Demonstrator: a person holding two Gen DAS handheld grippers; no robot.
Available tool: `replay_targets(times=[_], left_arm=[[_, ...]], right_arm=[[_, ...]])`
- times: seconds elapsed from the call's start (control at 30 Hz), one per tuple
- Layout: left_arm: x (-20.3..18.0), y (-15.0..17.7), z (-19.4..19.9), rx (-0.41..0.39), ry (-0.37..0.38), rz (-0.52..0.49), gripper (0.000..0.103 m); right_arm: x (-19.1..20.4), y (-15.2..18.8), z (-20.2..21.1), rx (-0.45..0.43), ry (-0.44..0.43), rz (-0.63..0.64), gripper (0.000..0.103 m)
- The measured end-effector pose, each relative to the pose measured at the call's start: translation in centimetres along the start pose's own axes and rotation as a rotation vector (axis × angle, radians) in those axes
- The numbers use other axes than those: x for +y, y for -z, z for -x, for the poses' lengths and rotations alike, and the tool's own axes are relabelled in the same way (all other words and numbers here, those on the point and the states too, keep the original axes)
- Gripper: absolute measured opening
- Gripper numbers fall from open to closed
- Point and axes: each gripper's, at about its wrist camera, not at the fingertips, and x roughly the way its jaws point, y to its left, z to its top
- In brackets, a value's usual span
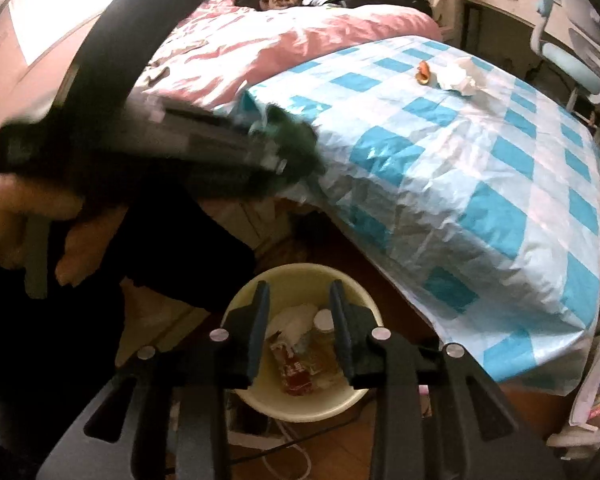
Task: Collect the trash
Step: 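Open both grippers over the yellow bin to drop cloth and peel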
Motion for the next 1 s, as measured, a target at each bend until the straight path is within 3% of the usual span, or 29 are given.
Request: replay_targets(times=[0.1,0.13,0.2,0.27,0.47,0.63,1.0], left_arm=[[-0.8,1.1,-0.9,0.072,0.036,-0.023,0.025],[-0.9,1.3,-1.0,0.079,0.035,-0.028,0.027],[-1.3,1.5,-0.9,0.080,0.023,-0.046,0.039],[-1.4,1.4,-0.5,0.048,-0.012,-0.046,0.061],[-0.4,0.7,1.3,-0.076,-0.078,0.001,0.072],[0.3,0.2,2.1,-0.135,-0.100,0.033,0.076],[0.3,-0.1,2.3,-0.162,-0.116,0.042,0.080]], right_arm=[[-0.6,0.0,0.5,-0.029,0.036,-0.032,0.043],[-0.9,0.0,0.7,-0.042,0.049,-0.047,0.049],[-1.5,-0.1,1.1,-0.064,0.062,-0.077,0.050],[-2.0,0.0,1.5,-0.084,0.076,-0.100,0.052],[-2.4,-0.2,1.9,-0.112,0.086,-0.107,0.053],[-2.3,-0.3,1.8,-0.115,0.094,-0.099,0.056],[-2.3,-0.3,1.8,-0.116,0.100,-0.096,0.058]])
